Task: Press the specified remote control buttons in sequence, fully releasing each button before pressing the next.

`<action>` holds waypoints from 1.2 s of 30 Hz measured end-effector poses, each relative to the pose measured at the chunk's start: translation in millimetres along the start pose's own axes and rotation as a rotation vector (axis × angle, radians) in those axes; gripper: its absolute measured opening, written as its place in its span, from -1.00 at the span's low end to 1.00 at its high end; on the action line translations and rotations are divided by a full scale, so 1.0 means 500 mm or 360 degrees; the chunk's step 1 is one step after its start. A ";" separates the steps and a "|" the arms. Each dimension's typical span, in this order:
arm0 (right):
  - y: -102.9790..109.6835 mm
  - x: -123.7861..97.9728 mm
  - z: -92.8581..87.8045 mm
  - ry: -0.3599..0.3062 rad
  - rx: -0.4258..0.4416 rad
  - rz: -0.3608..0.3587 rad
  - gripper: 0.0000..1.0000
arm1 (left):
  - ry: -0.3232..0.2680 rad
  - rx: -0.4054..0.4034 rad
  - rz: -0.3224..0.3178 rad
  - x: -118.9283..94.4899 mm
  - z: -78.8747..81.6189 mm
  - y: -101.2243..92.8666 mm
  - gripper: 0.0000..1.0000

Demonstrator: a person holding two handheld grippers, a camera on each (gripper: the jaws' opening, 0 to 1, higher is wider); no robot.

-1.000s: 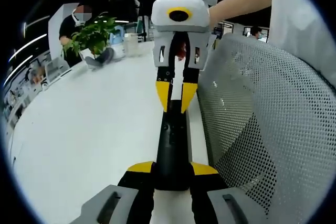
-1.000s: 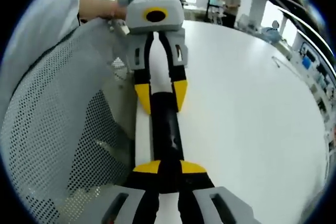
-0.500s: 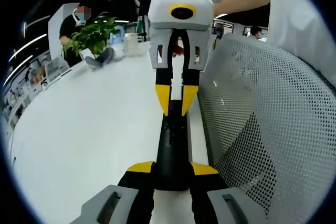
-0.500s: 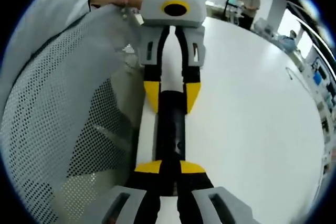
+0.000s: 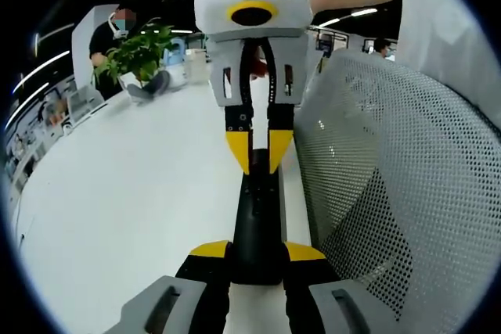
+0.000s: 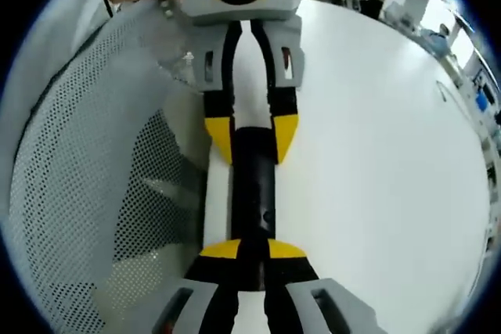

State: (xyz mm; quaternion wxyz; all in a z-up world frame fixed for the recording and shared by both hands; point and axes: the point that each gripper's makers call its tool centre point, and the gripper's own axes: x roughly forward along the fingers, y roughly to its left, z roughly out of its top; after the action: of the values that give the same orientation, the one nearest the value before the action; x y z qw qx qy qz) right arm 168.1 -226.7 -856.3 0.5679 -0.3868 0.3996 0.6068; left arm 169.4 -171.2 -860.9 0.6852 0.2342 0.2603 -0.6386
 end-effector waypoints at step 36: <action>-0.003 0.011 0.017 0.0136 -0.0108 0.0010 -0.92 | 0.0000 0.0002 -0.0003 0.001 0.001 0.001 -0.51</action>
State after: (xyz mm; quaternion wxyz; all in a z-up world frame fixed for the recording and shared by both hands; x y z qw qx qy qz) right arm 169.4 -216.7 -858.0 0.5350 -0.4300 0.4039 0.6048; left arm 170.0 -171.7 -861.0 0.6844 0.2344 0.2601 -0.6395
